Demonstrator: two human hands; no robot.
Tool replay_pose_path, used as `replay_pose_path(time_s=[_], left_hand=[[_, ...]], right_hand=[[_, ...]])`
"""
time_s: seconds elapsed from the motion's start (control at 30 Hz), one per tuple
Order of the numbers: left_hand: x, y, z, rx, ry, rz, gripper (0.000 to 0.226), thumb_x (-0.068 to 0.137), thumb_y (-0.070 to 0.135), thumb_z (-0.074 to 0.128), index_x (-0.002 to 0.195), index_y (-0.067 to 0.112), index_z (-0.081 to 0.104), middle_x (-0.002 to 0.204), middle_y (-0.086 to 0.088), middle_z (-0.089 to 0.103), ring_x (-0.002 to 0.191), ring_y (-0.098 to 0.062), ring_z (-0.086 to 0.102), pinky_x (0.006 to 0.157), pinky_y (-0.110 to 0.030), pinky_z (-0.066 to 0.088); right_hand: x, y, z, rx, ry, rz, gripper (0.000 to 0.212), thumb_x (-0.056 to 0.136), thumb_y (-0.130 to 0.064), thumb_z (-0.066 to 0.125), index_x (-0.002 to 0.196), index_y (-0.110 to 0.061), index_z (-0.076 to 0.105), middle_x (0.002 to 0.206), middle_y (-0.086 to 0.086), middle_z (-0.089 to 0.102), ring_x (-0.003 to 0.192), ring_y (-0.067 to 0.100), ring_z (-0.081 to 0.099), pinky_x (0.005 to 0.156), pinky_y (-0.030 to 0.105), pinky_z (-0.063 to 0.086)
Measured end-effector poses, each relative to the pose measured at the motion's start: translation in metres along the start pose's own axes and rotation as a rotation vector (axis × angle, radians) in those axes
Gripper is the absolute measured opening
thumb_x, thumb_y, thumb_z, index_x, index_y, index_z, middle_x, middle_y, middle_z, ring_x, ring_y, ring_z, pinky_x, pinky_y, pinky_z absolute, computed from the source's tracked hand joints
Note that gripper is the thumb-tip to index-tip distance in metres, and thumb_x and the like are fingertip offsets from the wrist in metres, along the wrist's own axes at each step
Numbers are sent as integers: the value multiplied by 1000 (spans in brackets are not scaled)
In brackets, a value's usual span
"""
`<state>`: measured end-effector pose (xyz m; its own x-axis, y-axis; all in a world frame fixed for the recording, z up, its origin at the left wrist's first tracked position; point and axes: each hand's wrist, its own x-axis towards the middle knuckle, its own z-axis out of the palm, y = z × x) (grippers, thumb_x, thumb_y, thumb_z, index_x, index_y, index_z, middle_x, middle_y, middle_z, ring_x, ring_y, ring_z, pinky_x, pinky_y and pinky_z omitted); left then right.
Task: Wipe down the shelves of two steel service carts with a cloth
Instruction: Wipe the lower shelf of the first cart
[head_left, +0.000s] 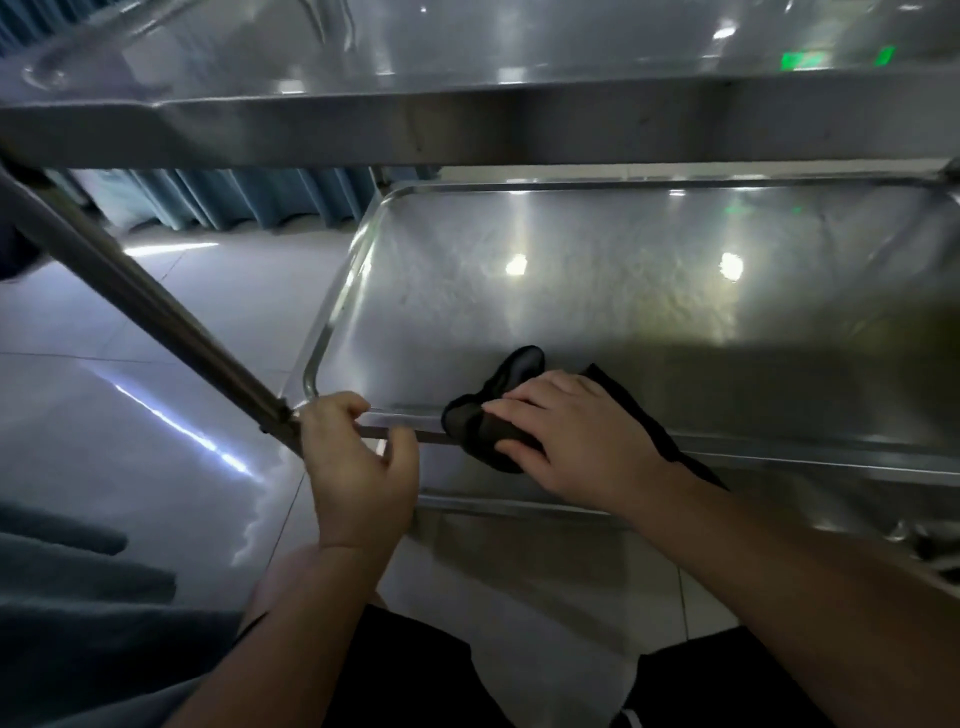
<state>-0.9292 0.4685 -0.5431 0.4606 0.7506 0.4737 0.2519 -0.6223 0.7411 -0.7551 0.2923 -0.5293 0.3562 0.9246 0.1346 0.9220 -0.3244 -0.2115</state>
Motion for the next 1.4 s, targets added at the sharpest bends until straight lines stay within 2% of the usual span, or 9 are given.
replay_pose_path(time_s=[0.17, 0.5, 0.67, 0.77, 0.87, 0.93, 1.2, 1.3, 1.4], left_hand=[[14, 28, 29, 58, -157, 170, 33, 86, 29, 61, 116, 30, 47, 112, 13, 41, 96, -12, 48, 82, -10, 39], [-10, 80, 92, 124, -395, 305, 28, 91, 11, 71, 115, 14, 58, 111, 8, 46, 100, -13, 48, 84, -37, 49], [-34, 107, 118, 271, -638, 408, 36, 101, 33, 54, 133, 20, 58, 134, -1, 55, 119, -20, 52, 102, -42, 48], [-58, 127, 138, 357, -779, 532, 58, 103, 47, 42, 154, 22, 48, 160, 0, 45, 146, -21, 41, 123, -37, 26], [-80, 146, 160, 419, -852, 680, 71, 104, 53, 34, 168, 21, 27, 175, 1, 21, 162, -17, 15, 126, -29, -4], [-91, 156, 172, 442, -882, 736, 76, 104, 56, 30, 170, 20, 15, 178, 1, 9, 164, -16, 3, 126, -31, -10], [-101, 160, 180, 526, -887, 778, 84, 102, 57, 40, 170, 15, 14, 177, -4, 9, 163, -19, 7, 131, -39, 10], [-99, 160, 182, 549, -893, 800, 87, 100, 62, 41, 169, 13, 19, 176, -5, 16, 162, -21, 15, 130, -40, 19], [-98, 162, 184, 554, -885, 815, 90, 99, 66, 43, 168, 12, 24, 175, -6, 24, 161, -22, 22, 128, -37, 14]], right_hand=[[-32, 32, -8, -18, 86, 37, 41, 99, -53, 52, 129, -29, 66, 122, -10, 65, 121, 19, 56, 106, 37, 42], [-137, 131, -41, -43, 186, 165, 40, 96, -50, 61, 125, -25, 74, 122, -7, 69, 119, 23, 62, 101, 44, 48], [-178, 160, -58, -66, 225, 298, 45, 94, -49, 60, 122, -19, 77, 121, -2, 71, 115, 28, 65, 99, 49, 50], [-201, 177, -64, -72, 264, 364, 45, 94, -48, 60, 123, -17, 77, 122, 0, 72, 115, 28, 65, 99, 48, 51], [-221, 199, -68, -80, 299, 389, 42, 93, -42, 65, 122, -15, 77, 122, 2, 73, 112, 26, 65, 100, 43, 50], [-237, 214, -71, -80, 311, 442, 42, 93, -43, 63, 124, -18, 77, 123, 0, 72, 111, 24, 64, 100, 41, 49], [-306, 273, -94, -98, 254, 767, 49, 102, -53, 48, 134, -23, 70, 135, 3, 67, 127, 29, 57, 113, 46, 43], [-298, 284, -96, -133, 149, 912, 55, 103, -51, 43, 149, -23, 57, 154, 5, 55, 143, 31, 45, 122, 46, 32], [-265, 280, -93, -114, 100, 1161, 61, 109, -46, 33, 162, -15, 37, 168, 12, 34, 154, 36, 28, 128, 46, 21]])
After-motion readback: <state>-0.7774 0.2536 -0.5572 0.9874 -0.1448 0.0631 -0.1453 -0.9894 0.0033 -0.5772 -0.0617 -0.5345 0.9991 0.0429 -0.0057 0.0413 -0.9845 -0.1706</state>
